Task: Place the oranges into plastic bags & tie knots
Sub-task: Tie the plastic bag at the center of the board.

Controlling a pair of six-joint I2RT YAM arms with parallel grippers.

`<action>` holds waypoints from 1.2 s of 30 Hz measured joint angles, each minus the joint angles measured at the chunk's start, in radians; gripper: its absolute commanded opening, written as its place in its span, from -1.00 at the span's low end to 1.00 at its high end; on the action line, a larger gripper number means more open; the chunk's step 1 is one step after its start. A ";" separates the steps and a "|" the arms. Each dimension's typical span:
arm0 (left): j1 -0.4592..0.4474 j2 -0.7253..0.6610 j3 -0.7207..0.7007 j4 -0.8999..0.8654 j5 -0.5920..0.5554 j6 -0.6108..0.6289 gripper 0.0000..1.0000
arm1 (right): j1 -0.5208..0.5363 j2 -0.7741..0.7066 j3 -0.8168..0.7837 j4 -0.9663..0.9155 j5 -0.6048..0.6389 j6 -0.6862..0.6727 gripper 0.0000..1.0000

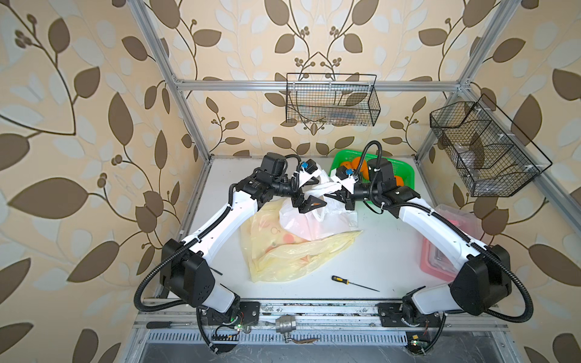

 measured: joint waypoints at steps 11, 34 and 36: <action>0.055 0.046 0.033 0.053 0.098 -0.067 0.89 | 0.015 0.000 0.005 -0.007 0.003 -0.028 -1.00; 0.066 0.101 0.088 -0.005 0.208 -0.054 0.92 | 0.023 0.000 0.005 -0.022 0.002 -0.047 -1.00; 0.065 0.113 0.094 -0.013 0.208 -0.047 0.92 | 0.023 0.000 0.005 -0.022 0.002 -0.047 -1.00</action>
